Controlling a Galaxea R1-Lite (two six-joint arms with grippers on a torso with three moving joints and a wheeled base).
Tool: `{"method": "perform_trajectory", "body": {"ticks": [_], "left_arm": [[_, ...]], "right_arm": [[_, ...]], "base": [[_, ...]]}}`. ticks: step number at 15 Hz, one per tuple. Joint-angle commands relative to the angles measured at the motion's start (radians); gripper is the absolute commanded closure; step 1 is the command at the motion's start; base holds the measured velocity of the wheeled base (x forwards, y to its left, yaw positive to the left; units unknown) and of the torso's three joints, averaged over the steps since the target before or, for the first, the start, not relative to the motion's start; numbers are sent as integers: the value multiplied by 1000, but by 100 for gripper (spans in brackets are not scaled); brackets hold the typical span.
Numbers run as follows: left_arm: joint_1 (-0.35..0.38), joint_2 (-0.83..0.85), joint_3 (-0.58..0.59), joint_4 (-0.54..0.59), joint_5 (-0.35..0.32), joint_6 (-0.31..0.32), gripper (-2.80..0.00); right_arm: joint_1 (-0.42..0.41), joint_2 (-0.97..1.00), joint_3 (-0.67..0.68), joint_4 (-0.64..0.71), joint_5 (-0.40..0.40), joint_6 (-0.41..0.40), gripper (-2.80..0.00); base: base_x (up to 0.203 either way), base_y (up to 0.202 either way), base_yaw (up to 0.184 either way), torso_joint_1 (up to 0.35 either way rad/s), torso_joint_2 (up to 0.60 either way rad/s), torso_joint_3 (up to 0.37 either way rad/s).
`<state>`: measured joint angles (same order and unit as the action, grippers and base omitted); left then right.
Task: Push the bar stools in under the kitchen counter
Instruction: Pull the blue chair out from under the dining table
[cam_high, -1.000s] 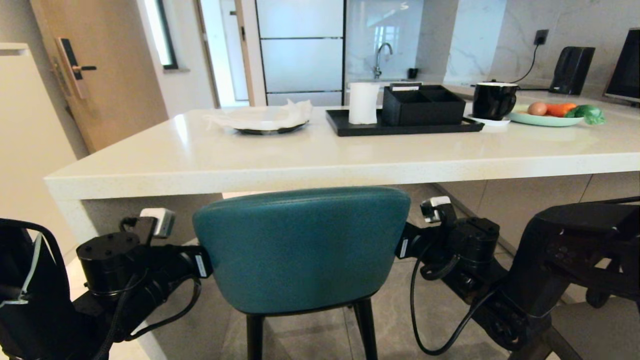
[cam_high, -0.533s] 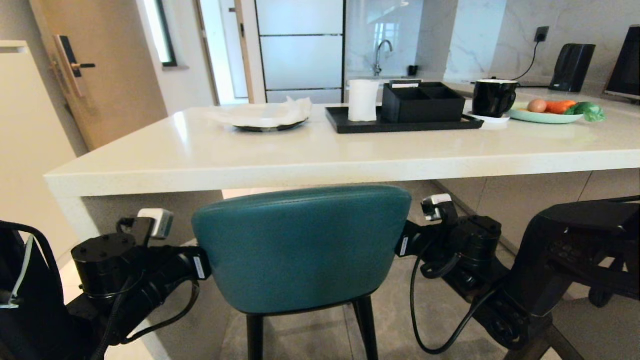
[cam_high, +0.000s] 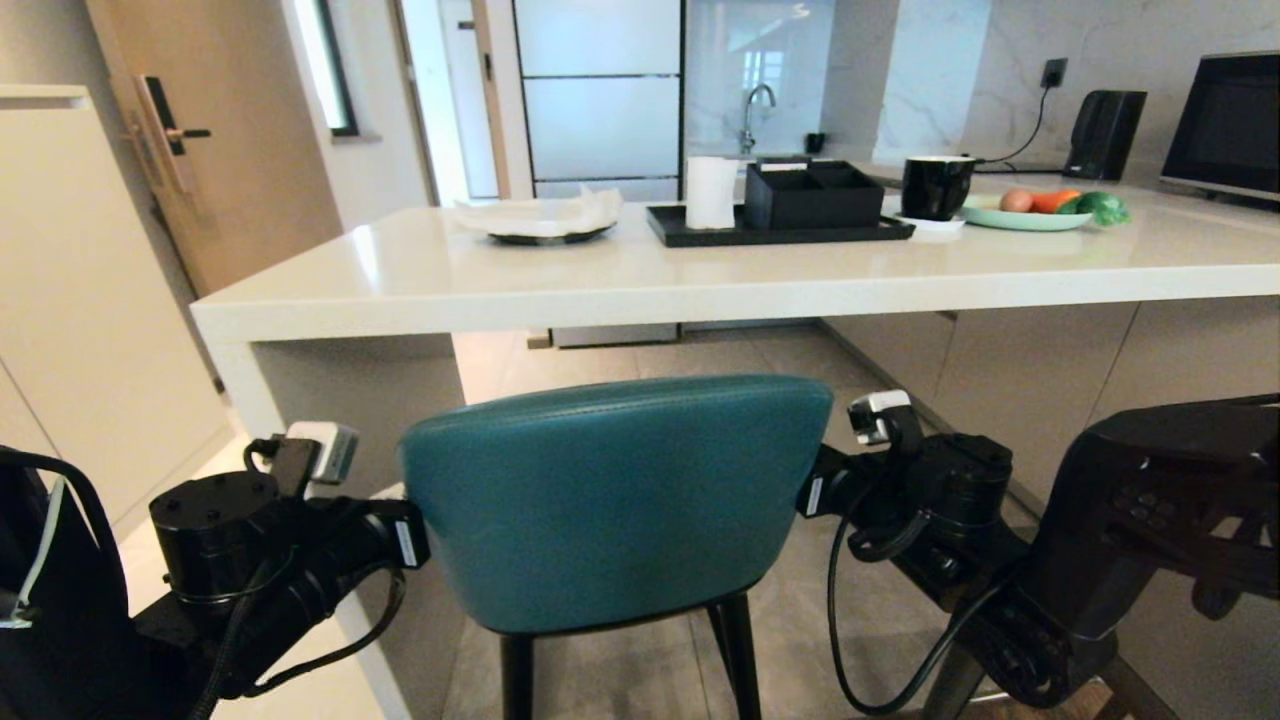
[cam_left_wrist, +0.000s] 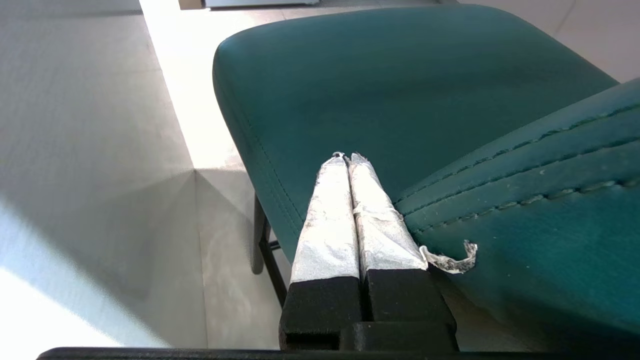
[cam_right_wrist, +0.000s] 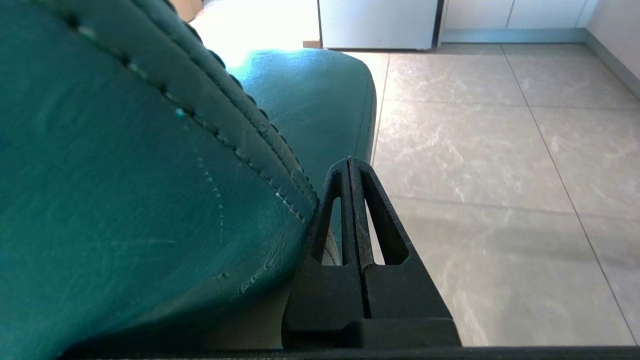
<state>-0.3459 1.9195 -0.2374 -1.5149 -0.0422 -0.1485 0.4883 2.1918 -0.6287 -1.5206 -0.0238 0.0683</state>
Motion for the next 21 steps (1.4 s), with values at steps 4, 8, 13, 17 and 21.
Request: {"method": "perform_trajectory", "body": {"ticks": [4, 8, 13, 17, 21], "left_arm": [[-77, -17, 12, -15, 2, 0, 0], [-80, -42, 37, -15, 5, -3, 0], [-89, -48, 49, -15, 30, -5, 0], [-93, -66, 52, -15, 47, -4, 0], [-94, -70, 64, -15, 47, -5, 0]], "right_arm": [[27, -24, 14, -9, 1, 1, 0], [33, -35, 37, -9, -1, 2, 0], [36, -46, 70, -9, -2, 4, 0], [38, -51, 70, -9, -2, 2, 0], [42, -61, 75, -9, -2, 2, 0]], "base": [[-192, 0, 0, 3, 0, 5], [-195, 0, -1, 3, 2, 0], [-195, 0, -3, 2, 5, 2], [-197, 0, -1, 2, 3, 4], [-198, 0, -2, 2, 3, 0]]}}
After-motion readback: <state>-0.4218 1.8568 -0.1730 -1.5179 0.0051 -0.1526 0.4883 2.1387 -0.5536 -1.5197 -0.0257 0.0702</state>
